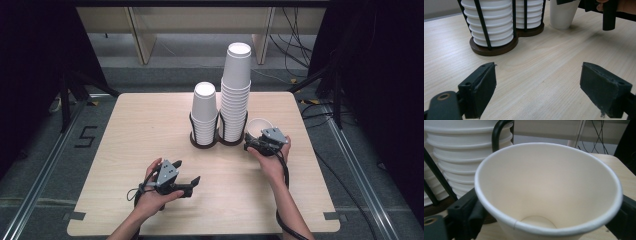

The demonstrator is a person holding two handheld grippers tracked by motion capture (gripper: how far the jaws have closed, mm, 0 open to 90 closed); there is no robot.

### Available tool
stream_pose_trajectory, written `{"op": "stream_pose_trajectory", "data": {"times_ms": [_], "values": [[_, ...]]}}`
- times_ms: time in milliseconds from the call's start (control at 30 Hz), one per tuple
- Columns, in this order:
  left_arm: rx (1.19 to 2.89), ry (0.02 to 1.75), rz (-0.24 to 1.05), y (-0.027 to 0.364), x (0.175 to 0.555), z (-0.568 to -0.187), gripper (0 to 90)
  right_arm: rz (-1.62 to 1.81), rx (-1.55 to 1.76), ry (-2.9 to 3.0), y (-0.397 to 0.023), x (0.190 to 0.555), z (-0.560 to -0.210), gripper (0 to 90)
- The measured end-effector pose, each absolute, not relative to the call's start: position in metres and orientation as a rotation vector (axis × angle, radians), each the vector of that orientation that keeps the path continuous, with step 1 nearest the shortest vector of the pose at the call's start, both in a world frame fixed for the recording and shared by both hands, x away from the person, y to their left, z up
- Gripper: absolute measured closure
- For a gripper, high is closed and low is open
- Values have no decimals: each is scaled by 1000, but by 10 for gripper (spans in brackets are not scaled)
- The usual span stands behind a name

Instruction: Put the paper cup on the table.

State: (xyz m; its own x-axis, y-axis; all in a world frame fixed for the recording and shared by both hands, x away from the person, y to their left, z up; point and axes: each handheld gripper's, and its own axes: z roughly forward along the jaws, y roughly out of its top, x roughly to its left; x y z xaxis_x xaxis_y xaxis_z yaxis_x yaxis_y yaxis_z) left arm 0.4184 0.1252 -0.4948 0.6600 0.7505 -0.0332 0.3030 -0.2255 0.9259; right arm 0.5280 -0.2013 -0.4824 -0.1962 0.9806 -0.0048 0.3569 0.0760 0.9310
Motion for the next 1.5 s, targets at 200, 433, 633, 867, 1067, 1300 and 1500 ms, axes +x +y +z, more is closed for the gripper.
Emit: {"op": "stream_pose_trajectory", "data": {"times_ms": [200, 433, 633, 867, 1067, 1300, 1500], "values": [[1807, 842, 521, 125, 418, -495, 134, 1123, 1336, 1666, -204, 526, -481, 4], [1807, 842, 522, 125, 418, -496, 135, 1139, 1365, 1666, -205, 518, -478, 4], [1802, 837, 521, 125, 419, -496, 134, 1130, 1336, 1693, -208, 509, -475, 4], [1814, 845, 523, 124, 419, -497, 135, 1138, 1338, 1721, -214, 495, -473, 4], [1814, 847, 526, 125, 419, -498, 135, 1146, 1331, 1711, -219, 482, -473, 4], [1809, 843, 525, 125, 420, -498, 134, 1148, 1321, 1723, -222, 466, -475, 4], [1809, 844, 526, 125, 419, -499, 135, 1163, 1308, 1724, -222, 455, -476, 4]]}}
